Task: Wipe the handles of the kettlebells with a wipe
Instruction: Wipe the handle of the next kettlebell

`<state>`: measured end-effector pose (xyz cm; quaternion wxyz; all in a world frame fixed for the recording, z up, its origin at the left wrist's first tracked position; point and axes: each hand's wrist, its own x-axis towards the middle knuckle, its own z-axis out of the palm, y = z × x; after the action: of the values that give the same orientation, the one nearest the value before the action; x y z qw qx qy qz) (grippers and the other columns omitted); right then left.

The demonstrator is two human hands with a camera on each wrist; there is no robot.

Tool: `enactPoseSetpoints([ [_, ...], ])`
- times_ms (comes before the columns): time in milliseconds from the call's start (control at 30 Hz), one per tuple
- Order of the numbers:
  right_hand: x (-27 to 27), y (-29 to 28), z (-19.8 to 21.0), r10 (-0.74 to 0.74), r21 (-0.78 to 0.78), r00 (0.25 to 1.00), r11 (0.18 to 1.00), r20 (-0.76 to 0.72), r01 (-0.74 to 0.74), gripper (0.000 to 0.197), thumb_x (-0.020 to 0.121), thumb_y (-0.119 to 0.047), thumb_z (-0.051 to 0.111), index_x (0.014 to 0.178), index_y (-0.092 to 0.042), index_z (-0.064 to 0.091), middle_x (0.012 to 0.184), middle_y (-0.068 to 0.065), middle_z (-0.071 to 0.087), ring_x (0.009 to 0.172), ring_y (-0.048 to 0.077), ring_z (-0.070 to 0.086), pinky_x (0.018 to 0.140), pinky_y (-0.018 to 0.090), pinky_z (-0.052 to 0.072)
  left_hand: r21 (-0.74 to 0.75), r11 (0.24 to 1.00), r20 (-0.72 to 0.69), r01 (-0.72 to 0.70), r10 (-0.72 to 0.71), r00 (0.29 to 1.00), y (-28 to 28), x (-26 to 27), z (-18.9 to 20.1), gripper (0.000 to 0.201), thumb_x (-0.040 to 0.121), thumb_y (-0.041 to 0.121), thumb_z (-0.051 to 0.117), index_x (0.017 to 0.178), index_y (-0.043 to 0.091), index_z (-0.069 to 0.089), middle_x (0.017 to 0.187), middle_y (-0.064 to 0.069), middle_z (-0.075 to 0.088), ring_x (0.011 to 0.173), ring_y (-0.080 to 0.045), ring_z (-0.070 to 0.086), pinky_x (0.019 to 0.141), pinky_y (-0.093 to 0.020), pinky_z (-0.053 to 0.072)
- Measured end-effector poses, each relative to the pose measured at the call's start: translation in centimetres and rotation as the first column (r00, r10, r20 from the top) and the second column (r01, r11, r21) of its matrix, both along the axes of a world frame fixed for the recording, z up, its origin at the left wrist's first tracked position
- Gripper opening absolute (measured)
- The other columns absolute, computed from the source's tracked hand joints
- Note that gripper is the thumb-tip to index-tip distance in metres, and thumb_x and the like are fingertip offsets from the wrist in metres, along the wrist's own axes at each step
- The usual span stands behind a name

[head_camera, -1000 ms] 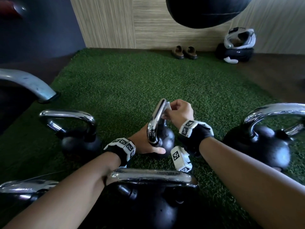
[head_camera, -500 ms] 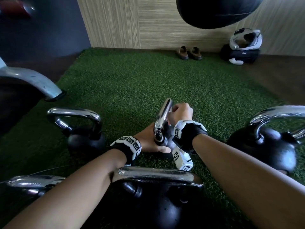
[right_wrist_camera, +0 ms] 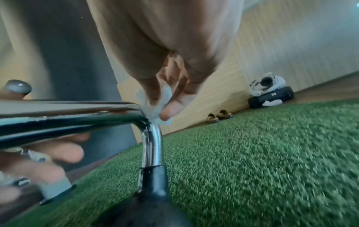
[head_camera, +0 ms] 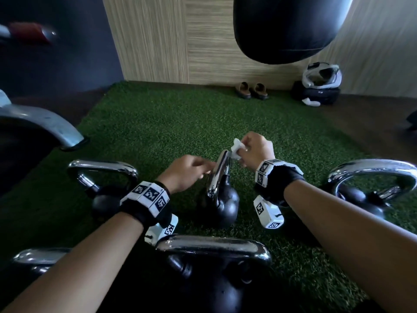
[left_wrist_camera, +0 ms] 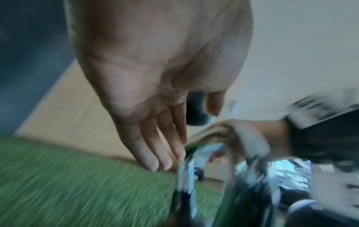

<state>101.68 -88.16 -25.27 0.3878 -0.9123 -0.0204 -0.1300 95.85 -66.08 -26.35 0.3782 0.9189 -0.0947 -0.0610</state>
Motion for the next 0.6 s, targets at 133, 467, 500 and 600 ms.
enactPoseSetpoints([
  [133,-0.1,0.8,0.8,0.277,-0.261,0.959,0.931,0.052,-0.255,0.033,0.096,0.0,0.057,0.12,-0.017,0.072,0.116,0.005,0.075,0.1,0.019,0.072,0.083,0.024,0.056,0.336,0.941,0.176,0.044,-0.109,0.978,-2.7,-2.1,2.7,0.042,0.07,0.061,0.078,0.093,0.026,0.072,0.085,0.012,0.074,0.077,-0.007,0.071,0.066,-0.027,0.059],
  [467,-0.1,-0.7,1.3,0.372,-0.591,0.925,0.732,-0.071,-0.339,0.023,0.094,-0.029,0.066,0.117,-0.026,0.071,0.101,0.001,0.062,0.099,0.02,0.062,0.085,0.033,0.05,0.509,0.847,0.04,0.153,-0.201,0.979,-2.9,-0.8,5.2,0.046,0.072,0.033,0.088,0.112,0.019,0.07,0.105,-0.002,0.075,0.098,-0.021,0.07,0.083,-0.032,0.057],
  [500,-0.3,-0.9,1.6,0.362,-0.611,0.928,0.716,-0.086,-0.336,0.022,0.094,-0.03,0.067,0.115,-0.025,0.071,0.097,-0.001,0.057,0.098,0.02,0.061,0.082,0.032,0.049,0.516,0.833,0.007,0.198,-0.236,0.972,-2.2,-0.4,5.6,0.057,0.072,0.034,0.089,0.124,0.021,0.068,0.118,-0.002,0.074,0.108,-0.021,0.068,0.091,-0.032,0.054],
  [600,-0.8,-1.4,2.0,0.312,-0.651,0.941,0.69,-0.128,-0.317,0.019,0.092,-0.033,0.068,0.106,-0.022,0.072,0.088,-0.005,0.051,0.096,0.021,0.062,0.074,0.028,0.042,0.539,0.791,-0.046,0.291,-0.317,0.947,-0.4,0.8,6.5,0.079,0.075,0.027,0.089,0.146,0.035,0.055,0.133,0.006,0.068,0.113,-0.013,0.064,0.089,-0.026,0.046],
])
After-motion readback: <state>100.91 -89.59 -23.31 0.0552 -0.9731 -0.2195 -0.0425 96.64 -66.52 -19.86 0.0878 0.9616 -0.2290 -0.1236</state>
